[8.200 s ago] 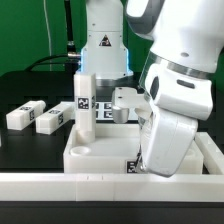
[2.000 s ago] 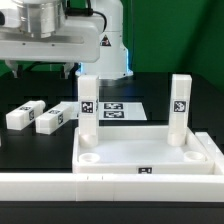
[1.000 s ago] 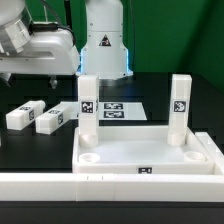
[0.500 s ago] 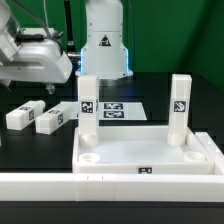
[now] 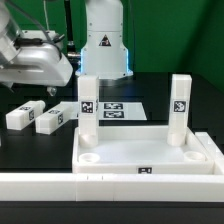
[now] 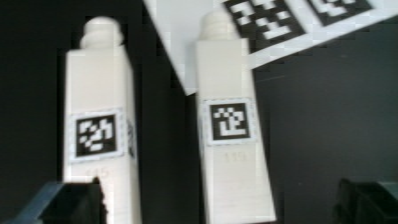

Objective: Assemble desk

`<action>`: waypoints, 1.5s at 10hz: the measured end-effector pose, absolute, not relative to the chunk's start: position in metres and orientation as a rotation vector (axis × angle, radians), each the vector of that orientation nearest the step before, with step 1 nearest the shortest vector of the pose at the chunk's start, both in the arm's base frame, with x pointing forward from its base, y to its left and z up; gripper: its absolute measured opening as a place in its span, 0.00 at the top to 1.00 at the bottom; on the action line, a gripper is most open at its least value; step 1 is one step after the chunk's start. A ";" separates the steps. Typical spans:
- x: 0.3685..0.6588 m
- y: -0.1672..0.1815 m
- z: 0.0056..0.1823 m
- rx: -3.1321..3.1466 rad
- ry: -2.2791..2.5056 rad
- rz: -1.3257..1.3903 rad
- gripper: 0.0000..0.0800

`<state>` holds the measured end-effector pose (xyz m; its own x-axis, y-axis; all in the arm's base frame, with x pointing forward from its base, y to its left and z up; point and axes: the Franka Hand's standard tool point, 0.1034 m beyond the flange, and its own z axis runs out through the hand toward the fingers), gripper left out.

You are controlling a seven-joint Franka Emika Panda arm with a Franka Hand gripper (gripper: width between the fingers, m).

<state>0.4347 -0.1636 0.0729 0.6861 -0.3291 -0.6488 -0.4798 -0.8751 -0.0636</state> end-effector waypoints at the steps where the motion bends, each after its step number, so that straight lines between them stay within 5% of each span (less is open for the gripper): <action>1: 0.441 -0.170 0.069 -2.656 0.686 0.974 0.19; 4: 0.448 -0.182 0.048 -2.684 0.708 0.999 0.19; 15: 0.446 -0.171 0.036 -2.570 0.702 1.223 0.19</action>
Offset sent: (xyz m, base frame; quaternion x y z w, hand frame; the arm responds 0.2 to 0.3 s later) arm 0.0170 -0.0086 -0.0303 -0.0239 0.0081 0.0013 0.9997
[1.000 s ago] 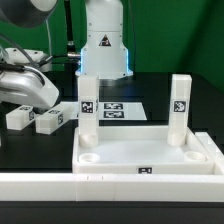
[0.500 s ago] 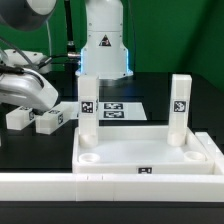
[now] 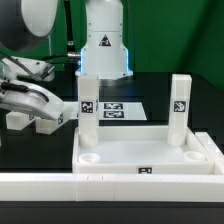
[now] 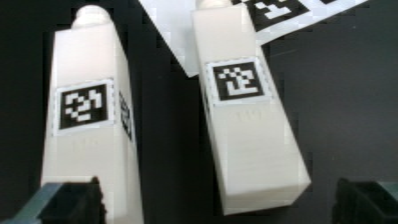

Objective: Assemble desk

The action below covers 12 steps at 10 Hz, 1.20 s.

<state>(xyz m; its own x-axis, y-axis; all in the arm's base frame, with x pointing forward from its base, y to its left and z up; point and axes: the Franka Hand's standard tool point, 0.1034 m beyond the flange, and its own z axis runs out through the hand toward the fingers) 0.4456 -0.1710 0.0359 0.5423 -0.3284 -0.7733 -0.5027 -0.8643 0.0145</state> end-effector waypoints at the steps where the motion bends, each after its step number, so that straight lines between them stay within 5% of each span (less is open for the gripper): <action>1: 0.447 -0.168 0.035 -2.569 0.713 1.225 0.19; 4: 0.466 -0.154 0.031 -2.626 0.656 1.181 0.19; 12: 0.447 -0.157 0.023 -2.509 0.665 1.352 0.19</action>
Offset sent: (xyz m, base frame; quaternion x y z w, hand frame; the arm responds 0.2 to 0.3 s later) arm 0.0343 0.0212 0.0045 -0.0437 0.0120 -0.0432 0.9980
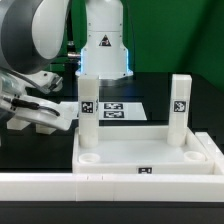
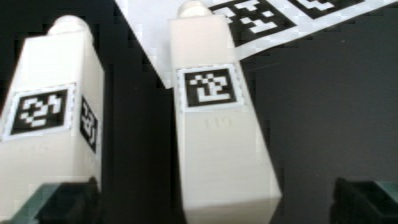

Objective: Assemble desk

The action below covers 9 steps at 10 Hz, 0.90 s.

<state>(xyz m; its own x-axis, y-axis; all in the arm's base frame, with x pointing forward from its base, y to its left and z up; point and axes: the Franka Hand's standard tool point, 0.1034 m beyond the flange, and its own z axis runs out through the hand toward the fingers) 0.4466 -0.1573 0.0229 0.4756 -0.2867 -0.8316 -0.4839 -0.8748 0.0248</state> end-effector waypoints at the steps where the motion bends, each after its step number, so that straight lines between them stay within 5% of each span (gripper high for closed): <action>1: 0.446 -0.157 0.022 -2.509 0.665 1.353 0.19; 9: 0.447 -0.152 0.026 -2.512 0.655 1.367 0.19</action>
Offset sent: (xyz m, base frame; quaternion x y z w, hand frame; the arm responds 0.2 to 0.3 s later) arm -0.0158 0.0096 -0.0064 0.0200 -0.0048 -0.0360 0.9991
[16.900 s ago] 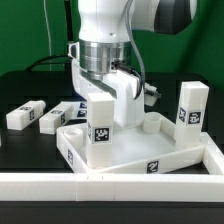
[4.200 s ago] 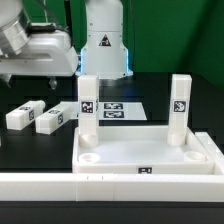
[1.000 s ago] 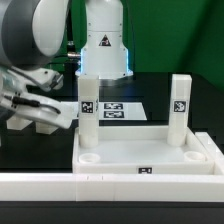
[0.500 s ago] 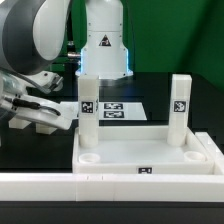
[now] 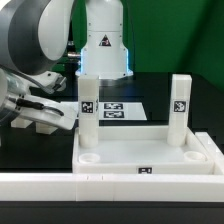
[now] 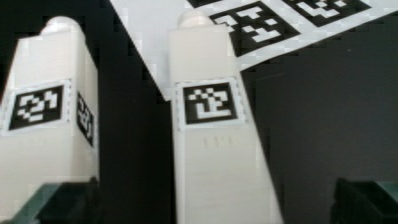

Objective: Assemble desk

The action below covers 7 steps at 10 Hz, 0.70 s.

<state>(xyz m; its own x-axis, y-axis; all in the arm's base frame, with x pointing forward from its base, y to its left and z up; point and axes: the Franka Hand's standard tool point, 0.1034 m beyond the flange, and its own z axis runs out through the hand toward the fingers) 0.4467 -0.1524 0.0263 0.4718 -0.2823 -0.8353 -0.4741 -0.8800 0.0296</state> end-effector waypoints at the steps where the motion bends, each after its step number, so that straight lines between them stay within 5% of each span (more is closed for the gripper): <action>1: 0.452 -0.153 0.028 -2.523 0.671 1.353 0.19; 7: 0.454 -0.151 0.027 -2.555 0.638 1.299 0.19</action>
Offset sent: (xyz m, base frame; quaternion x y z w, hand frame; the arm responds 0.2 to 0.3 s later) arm 0.0000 0.0000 0.0000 0.0000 0.0000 0.0000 1.0000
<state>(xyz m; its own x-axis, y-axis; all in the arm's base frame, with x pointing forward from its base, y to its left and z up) 0.4543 -0.1506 0.0266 0.5194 -0.2844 -0.8058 -0.4644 -0.8855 0.0131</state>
